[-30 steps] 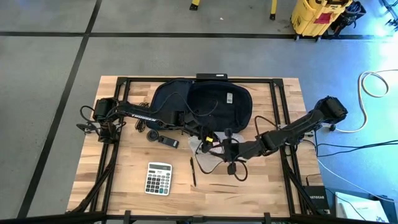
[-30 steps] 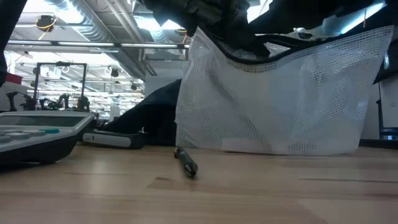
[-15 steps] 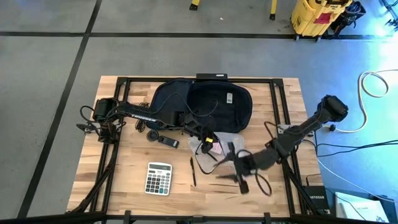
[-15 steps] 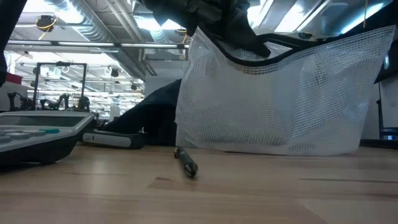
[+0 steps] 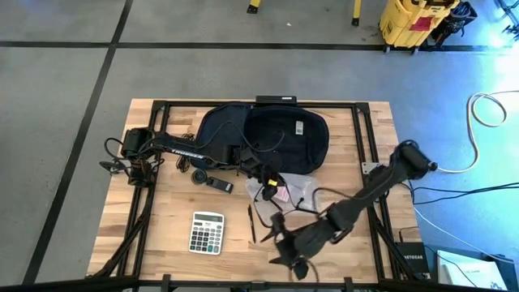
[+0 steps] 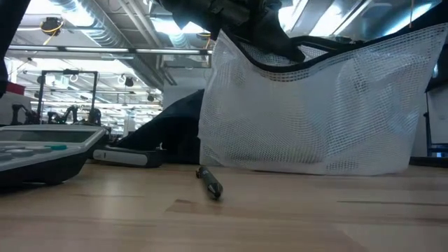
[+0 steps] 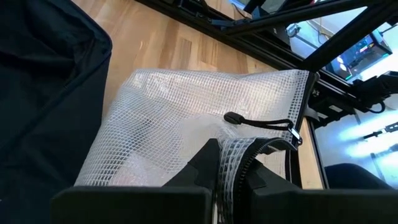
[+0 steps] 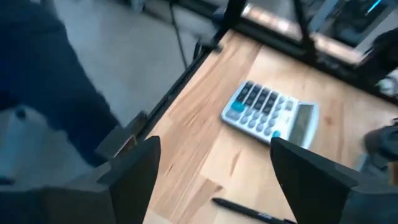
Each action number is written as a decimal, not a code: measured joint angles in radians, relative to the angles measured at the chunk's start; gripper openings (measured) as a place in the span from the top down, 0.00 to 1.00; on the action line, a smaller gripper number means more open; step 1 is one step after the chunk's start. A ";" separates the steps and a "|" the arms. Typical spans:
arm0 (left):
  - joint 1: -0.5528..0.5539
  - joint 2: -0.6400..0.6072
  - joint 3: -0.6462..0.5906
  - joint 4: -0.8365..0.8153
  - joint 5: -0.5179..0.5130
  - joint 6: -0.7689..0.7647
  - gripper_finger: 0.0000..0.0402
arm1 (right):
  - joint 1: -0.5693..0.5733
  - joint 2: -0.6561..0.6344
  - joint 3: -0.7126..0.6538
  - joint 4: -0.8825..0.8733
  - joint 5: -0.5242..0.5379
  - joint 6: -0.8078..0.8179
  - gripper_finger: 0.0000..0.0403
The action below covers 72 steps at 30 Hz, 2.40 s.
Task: Unpack backpack
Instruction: Put the black pen into the transparent zip bag
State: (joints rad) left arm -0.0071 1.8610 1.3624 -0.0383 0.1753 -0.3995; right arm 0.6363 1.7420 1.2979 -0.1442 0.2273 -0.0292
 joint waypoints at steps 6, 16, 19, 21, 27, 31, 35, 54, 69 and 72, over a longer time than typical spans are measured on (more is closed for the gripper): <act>0.000 0.000 0.000 -0.004 0.007 0.004 1.00 | -0.046 0.159 0.211 -0.243 -0.052 -0.077 0.32; 0.000 0.000 0.000 -0.013 0.013 -0.002 1.00 | -0.134 0.263 0.263 -0.366 -0.262 -0.245 0.32; 0.000 0.000 0.000 -0.013 0.013 -0.003 1.00 | -0.158 0.296 0.264 -0.401 -0.280 -0.323 0.32; 0.000 0.000 0.000 -0.013 0.013 -0.007 1.00 | -0.185 0.326 0.263 -0.429 -0.282 -0.372 0.32; 0.001 0.000 0.000 -0.013 0.013 -0.016 1.00 | -0.227 0.389 0.290 -0.439 -0.282 -0.504 0.32; 0.001 0.000 0.000 -0.012 0.013 -0.019 1.00 | -0.229 0.428 0.358 -0.500 -0.273 -0.594 0.32; 0.001 0.000 0.000 -0.013 0.005 -0.030 1.00 | -0.231 0.485 0.429 -0.614 -0.195 -0.694 0.32; 0.000 0.000 0.000 -0.018 -0.018 -0.068 1.00 | -0.217 0.614 0.609 -0.746 -0.110 -0.992 0.48; 0.000 0.000 0.000 -0.028 -0.027 -0.079 1.00 | -0.209 0.620 0.609 -0.809 -0.133 -1.014 0.75; 0.000 0.000 0.000 -0.028 -0.028 -0.079 1.00 | -0.195 0.621 0.613 -0.831 -0.133 -1.014 0.84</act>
State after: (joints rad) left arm -0.0067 1.8610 1.3624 -0.0662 0.1471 -0.4786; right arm 0.4410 2.3629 1.9106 -0.9747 0.0940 -1.0436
